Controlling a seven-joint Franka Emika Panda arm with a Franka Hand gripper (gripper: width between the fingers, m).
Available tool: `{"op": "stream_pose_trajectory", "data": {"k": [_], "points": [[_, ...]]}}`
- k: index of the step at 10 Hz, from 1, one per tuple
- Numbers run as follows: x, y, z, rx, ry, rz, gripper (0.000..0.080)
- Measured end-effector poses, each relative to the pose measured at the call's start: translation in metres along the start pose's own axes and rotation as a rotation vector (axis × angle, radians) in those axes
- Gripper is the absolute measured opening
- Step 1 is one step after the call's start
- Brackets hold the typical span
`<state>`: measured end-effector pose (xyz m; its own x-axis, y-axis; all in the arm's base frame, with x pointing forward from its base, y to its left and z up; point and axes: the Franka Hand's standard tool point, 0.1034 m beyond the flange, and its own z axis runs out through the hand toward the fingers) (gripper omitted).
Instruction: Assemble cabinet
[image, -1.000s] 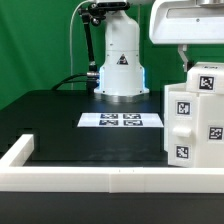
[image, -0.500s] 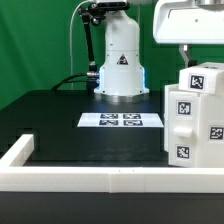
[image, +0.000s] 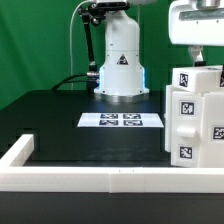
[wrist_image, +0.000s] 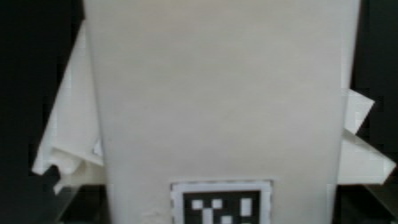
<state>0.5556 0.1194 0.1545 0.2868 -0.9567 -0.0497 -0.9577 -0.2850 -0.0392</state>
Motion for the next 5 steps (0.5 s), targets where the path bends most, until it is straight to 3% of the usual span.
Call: {"op": "stream_pose_trajectory", "data": {"k": [5], "points": [[-0.0041,-0.0021,-0.0009,0.005,-0.014,0.458,0.056]]}}
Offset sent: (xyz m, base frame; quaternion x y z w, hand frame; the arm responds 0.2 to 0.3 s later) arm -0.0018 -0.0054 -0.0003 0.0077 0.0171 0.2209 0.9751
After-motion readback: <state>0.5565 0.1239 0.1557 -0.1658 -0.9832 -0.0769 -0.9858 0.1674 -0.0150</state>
